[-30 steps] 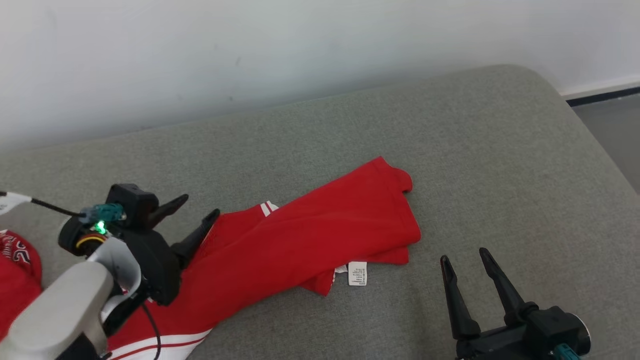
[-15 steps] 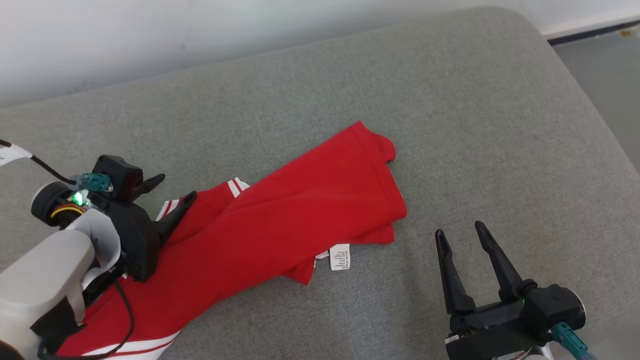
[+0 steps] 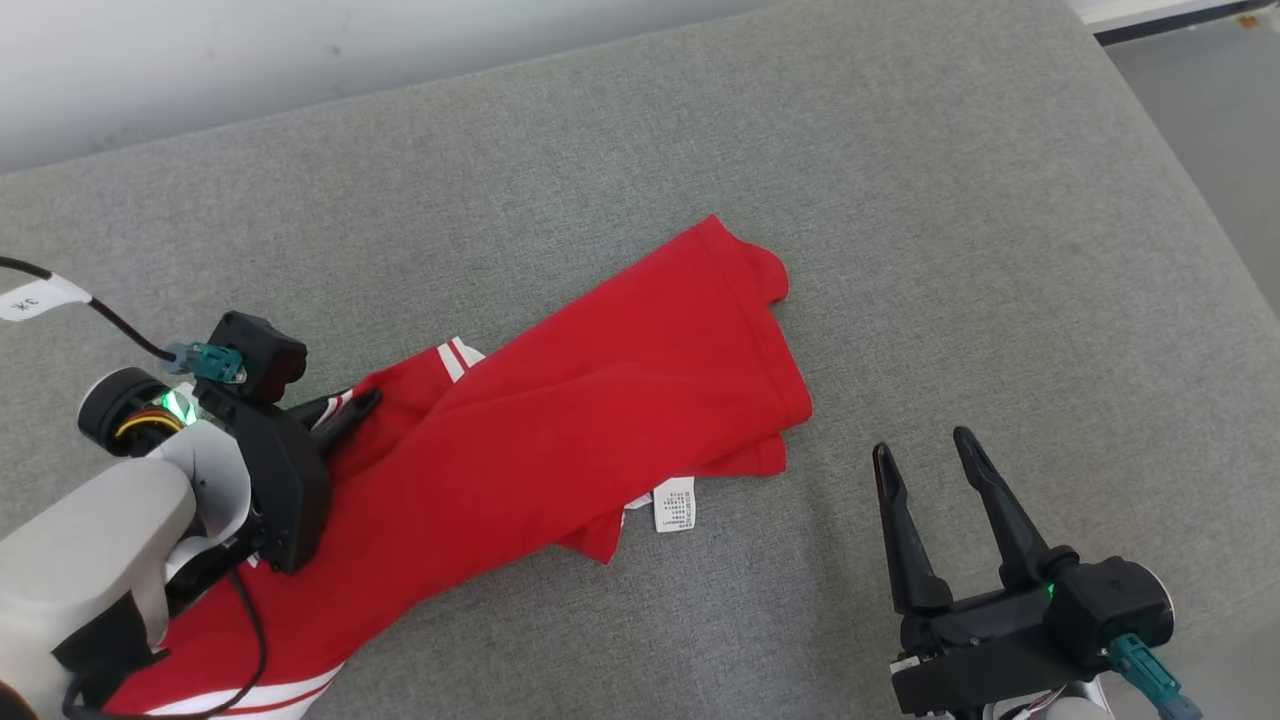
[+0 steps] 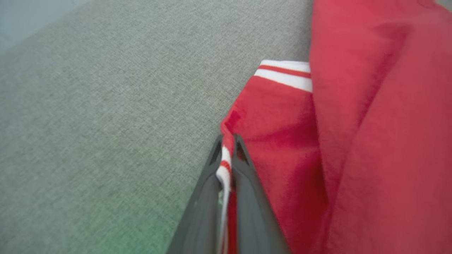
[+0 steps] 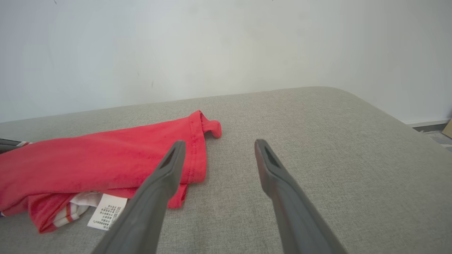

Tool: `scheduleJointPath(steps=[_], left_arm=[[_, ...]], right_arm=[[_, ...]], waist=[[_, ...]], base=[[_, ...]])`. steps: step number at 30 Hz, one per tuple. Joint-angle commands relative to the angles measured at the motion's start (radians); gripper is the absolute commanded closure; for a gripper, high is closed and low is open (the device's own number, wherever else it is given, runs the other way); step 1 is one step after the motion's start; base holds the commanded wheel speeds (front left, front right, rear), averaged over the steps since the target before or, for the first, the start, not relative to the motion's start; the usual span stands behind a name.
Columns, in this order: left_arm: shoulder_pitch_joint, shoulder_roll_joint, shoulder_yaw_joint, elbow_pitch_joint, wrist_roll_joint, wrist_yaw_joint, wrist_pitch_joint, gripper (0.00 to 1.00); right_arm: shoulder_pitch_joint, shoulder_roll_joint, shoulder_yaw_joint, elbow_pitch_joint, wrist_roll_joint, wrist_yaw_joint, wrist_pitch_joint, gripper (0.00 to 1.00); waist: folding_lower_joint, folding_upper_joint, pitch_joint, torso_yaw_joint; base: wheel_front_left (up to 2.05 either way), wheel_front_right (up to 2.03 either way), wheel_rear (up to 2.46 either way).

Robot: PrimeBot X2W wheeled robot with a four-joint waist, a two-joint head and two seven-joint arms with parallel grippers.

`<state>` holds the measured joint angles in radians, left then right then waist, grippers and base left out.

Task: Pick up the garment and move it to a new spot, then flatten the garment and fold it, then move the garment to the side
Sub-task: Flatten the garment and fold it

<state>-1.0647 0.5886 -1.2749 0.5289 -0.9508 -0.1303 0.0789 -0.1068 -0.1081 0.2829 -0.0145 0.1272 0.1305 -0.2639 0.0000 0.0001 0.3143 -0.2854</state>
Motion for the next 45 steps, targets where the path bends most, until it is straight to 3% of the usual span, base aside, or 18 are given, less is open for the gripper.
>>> scheduleJointPath(steps=[1, 6, 12, 20, 21, 22, 23, 27, 32, 38, 45], left_arm=[[-0.002, 0.015, -0.009, -0.012, -0.017, 0.000, -0.003, 1.00], [-0.080, 0.043, 0.005, -0.033, -0.080, 0.000, -0.110, 1.00], [-0.192, 0.028, 0.086, 0.096, -0.094, 0.000, -0.301, 1.00], [-0.275, -0.028, 0.171, 0.256, -0.080, 0.000, -0.344, 1.00], [-0.271, -0.035, 0.165, 0.269, -0.070, 0.000, -0.345, 0.69], [-0.264, -0.040, 0.159, 0.289, -0.065, 0.000, -0.345, 0.55], [-0.256, -0.044, 0.157, 0.309, -0.059, 0.000, -0.345, 0.00], [-0.254, -0.052, 0.192, 0.332, 0.002, 0.030, -0.344, 0.00], [-0.169, -0.037, 0.329, 0.218, 0.108, 0.108, -0.344, 0.00], [0.104, -0.031, 0.548, -0.021, 0.179, 0.201, -0.344, 0.00], [0.417, -0.060, 0.716, -0.215, 0.248, 0.276, -0.344, 0.00]], right_arm=[[-0.003, -0.002, -0.003, -0.004, 0.003, 0.000, -0.001, 0.00], [-0.005, -0.002, -0.008, -0.009, 0.001, 0.000, -0.001, 0.00], [-0.020, -0.002, 0.007, -0.007, 0.002, 0.000, -0.001, 0.00], [-0.044, -0.005, 0.021, -0.006, 0.007, 0.000, -0.001, 0.00], [-0.044, -0.003, 0.020, -0.005, 0.007, 0.000, -0.001, 0.00], [-0.043, 0.000, 0.018, -0.004, 0.007, 0.000, -0.001, 0.00], [-0.042, 0.002, 0.018, -0.004, 0.007, 0.000, -0.001, 0.00], [-0.037, 0.012, 0.014, -0.001, 0.006, 0.000, -0.001, 0.00], [-0.027, 0.021, 0.005, 0.002, 0.006, 0.000, -0.001, 0.00], [0.004, 0.018, -0.002, 0.012, 0.009, 0.000, -0.001, 0.00], [0.040, 0.002, 0.000, 0.023, 0.015, 0.000, -0.001, 0.00]], waist=[[0.0000, -0.0001, 0.003, 0.003], [0.0000, -0.0001, 0.017, 0.016], [0.0000, -0.0001, 0.040, 0.020], [0.0000, -0.0001, 0.065, -0.003], [0.0000, -0.0001, 0.065, -0.006], [0.0000, -0.0001, 0.064, -0.009], [0.0000, -0.0001, 0.064, -0.010], [0.0000, -0.0001, 0.062, -0.011], [0.0000, -0.0001, 0.042, 0.009], [0.0000, -0.0001, -0.028, 0.051], [0.0000, -0.0001, -0.108, 0.096]], base=[[0.00, 0.00, 0.00], [0.00, 0.00, 0.00], [0.00, 0.00, 0.00], [0.00, 0.00, 0.00], [0.00, 0.00, 0.00], [0.00, 0.00, 0.00], [0.00, 0.00, 0.00], [0.00, 0.00, 0.00], [0.00, 0.00, 0.00], [0.00, 0.00, 0.00], [0.00, 0.00, 0.00]])
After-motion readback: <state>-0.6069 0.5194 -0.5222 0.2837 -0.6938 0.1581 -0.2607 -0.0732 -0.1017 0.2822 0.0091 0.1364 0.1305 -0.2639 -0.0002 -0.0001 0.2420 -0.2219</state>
